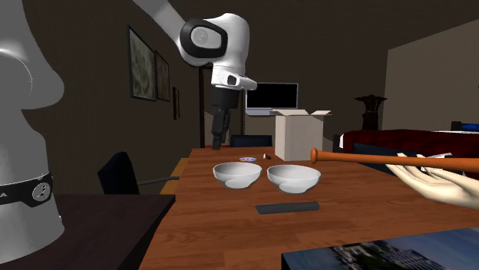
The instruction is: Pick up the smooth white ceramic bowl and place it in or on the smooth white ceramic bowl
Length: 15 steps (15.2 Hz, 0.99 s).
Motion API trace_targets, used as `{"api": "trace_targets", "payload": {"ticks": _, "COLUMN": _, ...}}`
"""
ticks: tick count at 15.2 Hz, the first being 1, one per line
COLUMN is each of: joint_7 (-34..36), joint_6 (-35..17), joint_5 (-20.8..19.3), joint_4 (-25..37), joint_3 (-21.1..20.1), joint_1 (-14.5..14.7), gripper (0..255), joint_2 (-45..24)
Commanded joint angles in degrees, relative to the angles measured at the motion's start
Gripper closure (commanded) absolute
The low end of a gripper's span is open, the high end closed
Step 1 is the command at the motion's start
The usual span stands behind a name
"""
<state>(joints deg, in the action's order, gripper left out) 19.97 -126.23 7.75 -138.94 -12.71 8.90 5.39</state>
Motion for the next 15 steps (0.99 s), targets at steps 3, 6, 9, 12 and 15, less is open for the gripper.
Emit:
{"api": "trace_targets", "payload": {"ticks": 3, "joint_7": 2.41, "joint_6": -5.04, "joint_5": 0.24, "joint_4": 4.17, "joint_3": -1.63, "joint_1": 1.43, "gripper": 0, "joint_2": -8.29}}
{"api": "trace_targets", "payload": {"ticks": 6, "joint_7": 4.2, "joint_6": -7.97, "joint_5": -0.14, "joint_4": 8.07, "joint_3": -2.46, "joint_1": 2.63, "gripper": 0, "joint_2": -14.46}}
{"api": "trace_targets", "payload": {"ticks": 9, "joint_7": 5.97, "joint_6": -10.33, "joint_5": -0.81, "joint_4": 12.54, "joint_3": -2.97, "joint_1": 4.03, "gripper": 0, "joint_2": -20.6}}
{"api": "trace_targets", "payload": {"ticks": 12, "joint_7": 7.18, "joint_6": -11.66, "joint_5": -1.36, "joint_4": 16.14, "joint_3": -3.13, "joint_1": 5.2, "gripper": 0, "joint_2": -25.01}}
{"api": "trace_targets", "payload": {"ticks": 15, "joint_7": 7.42, "joint_6": -13.68, "joint_5": -1.69, "joint_4": 15.81, "joint_3": -3.0, "joint_1": 5.59, "gripper": 0, "joint_2": -26.71}}
